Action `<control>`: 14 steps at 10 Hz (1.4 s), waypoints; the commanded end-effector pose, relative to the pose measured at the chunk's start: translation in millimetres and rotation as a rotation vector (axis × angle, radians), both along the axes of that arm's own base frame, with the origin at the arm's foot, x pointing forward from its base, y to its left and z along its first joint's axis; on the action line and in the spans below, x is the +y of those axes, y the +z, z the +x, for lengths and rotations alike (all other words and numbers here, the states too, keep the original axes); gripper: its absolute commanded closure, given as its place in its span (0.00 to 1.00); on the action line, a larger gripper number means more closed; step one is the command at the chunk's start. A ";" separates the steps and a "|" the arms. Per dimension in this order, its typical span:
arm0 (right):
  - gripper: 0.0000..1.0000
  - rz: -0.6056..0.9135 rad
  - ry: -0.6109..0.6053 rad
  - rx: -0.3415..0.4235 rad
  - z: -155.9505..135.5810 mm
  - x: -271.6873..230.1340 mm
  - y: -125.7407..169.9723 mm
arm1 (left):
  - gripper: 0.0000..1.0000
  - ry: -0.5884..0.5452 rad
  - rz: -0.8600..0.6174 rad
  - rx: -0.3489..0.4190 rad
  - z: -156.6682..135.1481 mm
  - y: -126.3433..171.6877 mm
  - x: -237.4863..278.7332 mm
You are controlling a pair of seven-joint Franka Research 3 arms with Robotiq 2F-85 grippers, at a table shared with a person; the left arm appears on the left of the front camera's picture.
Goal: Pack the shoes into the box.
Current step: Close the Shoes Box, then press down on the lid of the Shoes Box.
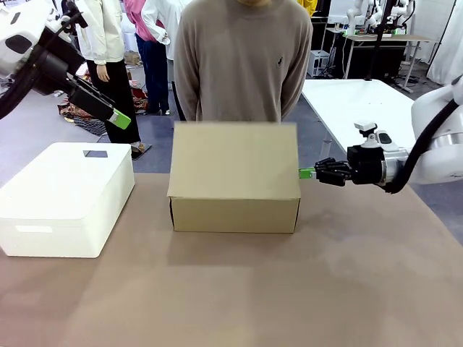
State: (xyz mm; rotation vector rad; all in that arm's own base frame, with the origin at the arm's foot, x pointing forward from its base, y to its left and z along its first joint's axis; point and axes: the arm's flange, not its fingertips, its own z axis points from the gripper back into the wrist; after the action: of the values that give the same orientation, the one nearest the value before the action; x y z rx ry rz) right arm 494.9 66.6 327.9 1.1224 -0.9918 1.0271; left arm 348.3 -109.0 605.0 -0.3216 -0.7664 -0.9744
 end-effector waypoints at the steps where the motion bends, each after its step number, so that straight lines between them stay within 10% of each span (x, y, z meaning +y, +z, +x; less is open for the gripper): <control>1: 1.00 -0.086 -0.084 -0.050 12.8 16.3 2.5 | 0.00 -0.015 -0.014 0.002 0.1 0.3 0.2; 14: 1.00 -0.072 -0.036 -0.026 20.7 13.0 19.3 | 0.00 -0.015 -0.014 0.002 0.1 0.3 0.2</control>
State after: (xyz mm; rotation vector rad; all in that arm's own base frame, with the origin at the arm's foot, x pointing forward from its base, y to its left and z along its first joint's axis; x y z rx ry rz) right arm 515.5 79.8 347.4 1.0375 -0.9807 1.0417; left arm 348.3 -109.0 605.0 -0.3216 -0.7664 -0.9744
